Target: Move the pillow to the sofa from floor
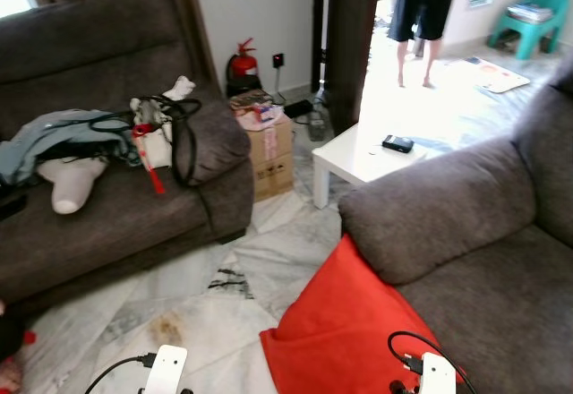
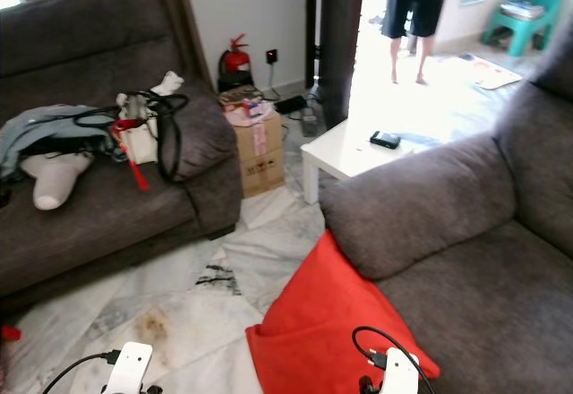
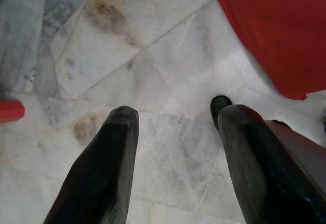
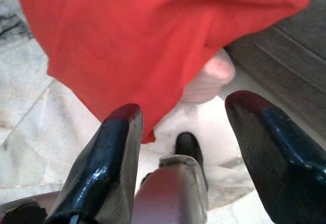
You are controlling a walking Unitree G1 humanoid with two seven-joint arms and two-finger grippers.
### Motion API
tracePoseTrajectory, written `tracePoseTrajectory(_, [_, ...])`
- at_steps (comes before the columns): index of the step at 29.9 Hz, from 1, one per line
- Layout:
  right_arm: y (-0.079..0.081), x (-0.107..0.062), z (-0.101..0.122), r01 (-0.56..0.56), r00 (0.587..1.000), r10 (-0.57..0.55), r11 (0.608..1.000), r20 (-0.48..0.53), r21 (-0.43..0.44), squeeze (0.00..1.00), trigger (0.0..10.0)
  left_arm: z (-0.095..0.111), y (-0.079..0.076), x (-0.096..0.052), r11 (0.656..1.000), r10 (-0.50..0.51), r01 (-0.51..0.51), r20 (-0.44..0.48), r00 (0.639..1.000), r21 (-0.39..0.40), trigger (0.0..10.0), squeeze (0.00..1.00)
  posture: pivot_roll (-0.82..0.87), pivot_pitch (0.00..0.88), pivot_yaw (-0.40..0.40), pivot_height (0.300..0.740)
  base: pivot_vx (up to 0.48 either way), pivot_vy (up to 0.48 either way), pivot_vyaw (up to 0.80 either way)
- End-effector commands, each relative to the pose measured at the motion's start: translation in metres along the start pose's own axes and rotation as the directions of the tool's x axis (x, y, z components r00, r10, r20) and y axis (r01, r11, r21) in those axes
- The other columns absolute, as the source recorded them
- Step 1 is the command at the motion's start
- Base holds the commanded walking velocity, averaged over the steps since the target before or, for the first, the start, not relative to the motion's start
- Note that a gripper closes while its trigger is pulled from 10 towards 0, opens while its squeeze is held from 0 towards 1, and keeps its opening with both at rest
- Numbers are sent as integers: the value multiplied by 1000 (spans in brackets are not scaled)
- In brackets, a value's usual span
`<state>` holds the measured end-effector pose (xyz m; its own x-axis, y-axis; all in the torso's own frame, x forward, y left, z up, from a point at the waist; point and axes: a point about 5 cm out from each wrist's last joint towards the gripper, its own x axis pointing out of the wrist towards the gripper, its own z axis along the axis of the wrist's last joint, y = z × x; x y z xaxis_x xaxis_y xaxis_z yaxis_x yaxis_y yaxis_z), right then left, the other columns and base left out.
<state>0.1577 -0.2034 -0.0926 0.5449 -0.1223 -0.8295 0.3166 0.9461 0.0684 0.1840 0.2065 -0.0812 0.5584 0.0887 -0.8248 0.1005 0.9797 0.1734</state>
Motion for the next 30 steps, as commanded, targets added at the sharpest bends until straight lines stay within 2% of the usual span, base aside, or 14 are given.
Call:
tracePoseTrajectory(1, [4,0,1,-8,1000,8,1000,3,3,0,10000,-1,4,0,1000,15,-15,-3,1000,12,10000,0,-85,0,76,740,0,-480,0])
tracePoseTrajectory(14, [3,0,2,-15,1000,15,1000,13,12,0,10000,-1,4,0,1000,12,-12,-1,1000,9,10000,0,-86,0,73,740,0,-480,0])
tracePoseTrajectory(27, [3,0,2,-18,1000,18,1000,13,6,0,10000,-1,4,0,1000,19,-19,0,1000,-13,10000,0,-86,0,70,740,0,0,0])
tracePoseTrajectory(30, [3,1,3,-26,1000,27,999,16,-31,0,10000,-1,3,0,1000,17,-17,0,1000,-16,10000,0,-86,0,69,740,0,0,0])
